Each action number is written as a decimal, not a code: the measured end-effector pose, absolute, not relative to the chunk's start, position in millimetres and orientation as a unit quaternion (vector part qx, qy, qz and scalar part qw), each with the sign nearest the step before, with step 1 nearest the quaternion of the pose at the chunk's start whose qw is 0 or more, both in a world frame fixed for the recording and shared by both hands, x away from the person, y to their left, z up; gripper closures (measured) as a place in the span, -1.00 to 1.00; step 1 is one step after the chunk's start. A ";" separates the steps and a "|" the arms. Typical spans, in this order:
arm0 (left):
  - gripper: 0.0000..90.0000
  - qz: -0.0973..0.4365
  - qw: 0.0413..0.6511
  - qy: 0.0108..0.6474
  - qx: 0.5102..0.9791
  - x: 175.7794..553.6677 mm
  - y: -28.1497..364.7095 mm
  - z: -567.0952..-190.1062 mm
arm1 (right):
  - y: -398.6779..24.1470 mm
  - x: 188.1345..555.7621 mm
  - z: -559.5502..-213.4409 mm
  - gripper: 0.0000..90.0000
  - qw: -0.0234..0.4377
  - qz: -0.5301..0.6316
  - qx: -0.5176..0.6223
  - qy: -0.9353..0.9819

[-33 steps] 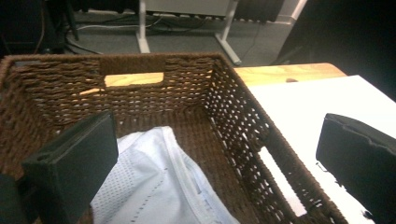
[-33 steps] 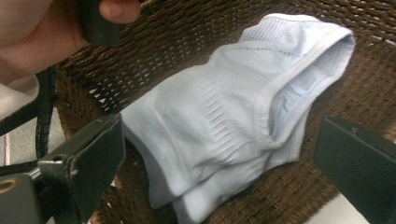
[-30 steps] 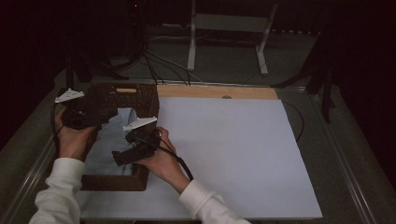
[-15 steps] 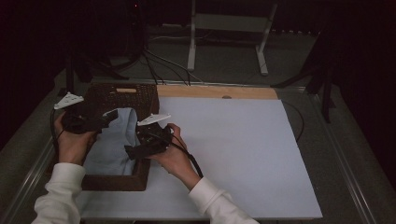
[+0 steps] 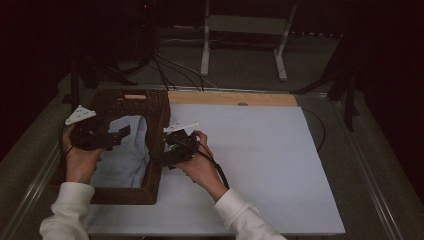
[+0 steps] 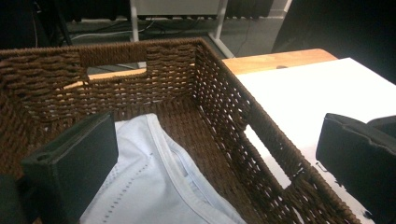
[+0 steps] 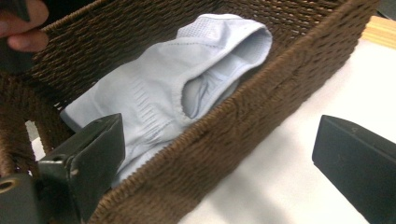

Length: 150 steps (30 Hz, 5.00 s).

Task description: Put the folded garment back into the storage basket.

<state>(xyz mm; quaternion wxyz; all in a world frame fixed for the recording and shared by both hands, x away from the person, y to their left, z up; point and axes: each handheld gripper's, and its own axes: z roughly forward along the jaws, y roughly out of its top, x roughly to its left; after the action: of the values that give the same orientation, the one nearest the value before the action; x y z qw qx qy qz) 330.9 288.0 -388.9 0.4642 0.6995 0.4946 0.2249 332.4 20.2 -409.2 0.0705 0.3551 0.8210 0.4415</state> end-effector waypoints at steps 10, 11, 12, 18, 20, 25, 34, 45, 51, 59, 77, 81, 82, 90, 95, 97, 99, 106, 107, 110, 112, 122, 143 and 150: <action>-1.00 0.214 0.449 0.492 0.714 321.6 278.6 -395.8 | -6.5 336.7 -412.8 -0.93 0.081 0.442 0.367 0.815; -1.00 0.215 0.450 0.491 0.714 320.5 277.6 -396.4 | -9.7 337.4 -413.6 -0.93 0.083 0.442 0.368 0.814; -1.00 0.215 0.451 0.490 0.715 319.5 276.7 -396.9 | -12.7 337.8 -414.2 -0.93 0.083 0.442 0.371 0.812; -1.00 0.215 0.460 0.481 0.714 311.3 270.5 -398.0 | -29.1 339.9 -419.4 -0.93 0.085 0.444 0.382 0.806; -1.00 0.214 0.460 0.475 0.718 307.8 267.1 -398.0 | -34.5 340.9 -421.6 -0.93 0.086 0.447 0.386 0.803; -1.00 0.219 0.463 0.466 0.722 300.1 260.8 -397.2 | -47.3 340.9 -428.4 -0.93 0.088 0.445 0.395 0.799; -1.00 0.215 0.461 0.465 0.725 289.4 254.5 -405.1 | -68.5 339.8 -433.0 -0.98 0.096 0.444 0.412 0.790; -1.00 0.212 0.487 0.464 0.709 274.5 254.1 -402.9 | -93.5 338.2 -432.5 -1.00 0.121 0.441 0.426 0.781; -1.00 0.210 0.488 0.463 0.709 269.0 251.7 -406.7 | -106.6 336.7 -433.0 -1.00 0.126 0.442 0.428 0.779; -1.00 0.210 0.487 0.469 0.707 261.3 252.7 -412.0 | -125.2 335.4 -438.5 -1.00 0.130 0.441 0.437 0.773; -1.00 0.224 0.490 0.451 0.711 248.8 251.3 -417.2 | -168.0 324.2 -440.6 -1.00 0.158 0.451 0.434 0.764; -1.00 0.222 0.484 0.450 0.717 247.7 250.3 -421.5 | -176.8 321.6 -439.3 -1.00 0.160 0.454 0.437 0.760; -1.00 0.221 0.484 0.450 0.717 247.6 250.2 -422.5 | -178.9 320.5 -439.0 -1.00 0.163 0.455 0.436 0.759; -1.00 0.223 0.488 0.447 0.716 246.5 251.5 -425.6 | -201.4 311.2 -435.1 -1.00 0.180 0.464 0.435 0.750; -1.00 0.226 0.489 0.443 0.717 245.9 251.1 -427.2 | -217.3 306.3 -434.5 -1.00 0.183 0.470 0.445 0.741; -1.00 0.226 0.487 0.443 0.718 246.0 251.3 -428.0 | -223.1 304.2 -435.3 -1.00 0.185 0.473 0.446 0.737; -1.00 0.226 0.489 0.443 0.717 245.8 251.7 -428.4 | -227.2 302.5 -435.8 -1.00 0.187 0.474 0.448 0.734; -1.00 0.229 0.495 0.441 0.713 244.7 253.2 -429.1 | -241.6 294.9 -437.0 -1.00 0.198 0.478 0.451 0.727; -1.00 0.229 0.495 0.441 0.713 244.7 253.3 -429.1 | -243.6 293.5 -437.6 -1.00 0.201 0.478 0.451 0.726; -1.00 0.229 0.495 0.441 0.713 244.8 253.5 -429.4 | -250.1 288.9 -440.6 -1.00 0.204 0.480 0.452 0.724; -1.00 0.228 0.494 0.441 0.714 244.9 253.4 -429.7 | -254.8 286.2 -442.6 -1.00 0.208 0.482 0.453 0.721; -1.00 0.227 0.493 0.444 0.713 245.5 253.2 -430.6 | -280.0 277.1 -448.3 -1.00 0.222 0.487 0.462 0.707; -1.00 0.223 0.495 0.444 0.714 246.2 254.2 -431.4 | -307.0 259.4 -454.2 -1.00 0.239 0.500 0.477 0.683; -1.00 0.221 0.495 0.444 0.714 246.6 254.5 -431.6 | -308.8 257.8 -454.6 -1.00 0.240 0.502 0.476 0.681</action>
<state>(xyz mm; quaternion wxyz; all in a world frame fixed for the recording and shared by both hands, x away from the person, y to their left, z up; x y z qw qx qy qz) 246.6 254.5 -431.6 0.4946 0.7136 0.4442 0.2211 257.8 -308.8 -454.6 0.2402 0.4757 0.6808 0.5025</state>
